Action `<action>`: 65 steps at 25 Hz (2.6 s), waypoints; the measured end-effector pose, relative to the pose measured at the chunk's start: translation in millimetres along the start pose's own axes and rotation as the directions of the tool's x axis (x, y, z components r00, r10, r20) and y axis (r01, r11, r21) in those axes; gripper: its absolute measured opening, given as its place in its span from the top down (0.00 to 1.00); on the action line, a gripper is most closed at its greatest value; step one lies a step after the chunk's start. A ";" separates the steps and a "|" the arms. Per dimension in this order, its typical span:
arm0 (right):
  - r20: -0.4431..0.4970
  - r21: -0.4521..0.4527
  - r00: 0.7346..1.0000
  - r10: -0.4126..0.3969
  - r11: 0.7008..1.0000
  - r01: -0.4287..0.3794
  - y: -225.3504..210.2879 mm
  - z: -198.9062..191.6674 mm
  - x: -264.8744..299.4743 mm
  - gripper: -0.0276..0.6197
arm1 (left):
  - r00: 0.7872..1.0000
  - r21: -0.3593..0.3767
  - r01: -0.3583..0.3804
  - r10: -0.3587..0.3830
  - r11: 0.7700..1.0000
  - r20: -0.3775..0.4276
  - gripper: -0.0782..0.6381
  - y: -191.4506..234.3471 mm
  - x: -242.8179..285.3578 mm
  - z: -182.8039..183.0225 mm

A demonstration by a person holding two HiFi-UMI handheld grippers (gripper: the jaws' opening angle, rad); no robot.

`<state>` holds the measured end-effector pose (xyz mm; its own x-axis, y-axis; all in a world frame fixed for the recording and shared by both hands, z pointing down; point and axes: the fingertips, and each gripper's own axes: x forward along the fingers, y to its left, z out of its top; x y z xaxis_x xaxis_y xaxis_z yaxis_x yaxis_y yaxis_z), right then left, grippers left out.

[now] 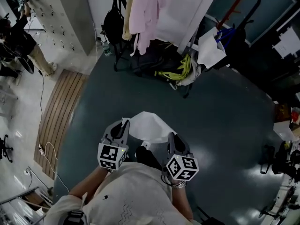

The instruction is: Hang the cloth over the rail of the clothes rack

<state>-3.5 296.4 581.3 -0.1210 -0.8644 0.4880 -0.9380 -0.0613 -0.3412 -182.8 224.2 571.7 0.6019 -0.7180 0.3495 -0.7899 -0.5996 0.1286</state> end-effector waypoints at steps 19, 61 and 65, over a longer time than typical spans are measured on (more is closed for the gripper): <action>0.006 -0.042 0.999 -0.043 0.998 0.043 -46.1 108.7 137.3 0.92 | 1.000 0.009 -0.018 0.018 1.000 0.025 0.86 60.0 165.9 74.1; -0.011 -0.020 0.995 -0.104 0.994 0.103 -198.6 328.2 424.0 0.92 | 0.998 0.068 -0.053 0.055 0.996 -0.028 0.86 164.1 515.4 201.2; 0.013 -0.075 0.998 -0.064 0.995 0.065 -218.8 371.0 446.9 0.92 | 0.992 0.078 -0.125 0.122 0.989 0.035 0.86 172.6 545.7 232.2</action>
<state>268.2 -261.7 575.9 -0.0561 -0.8653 0.4981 -0.9656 -0.0798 -0.2473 36.6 -353.2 569.2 0.5044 -0.7980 0.3298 -0.8473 -0.5310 0.0112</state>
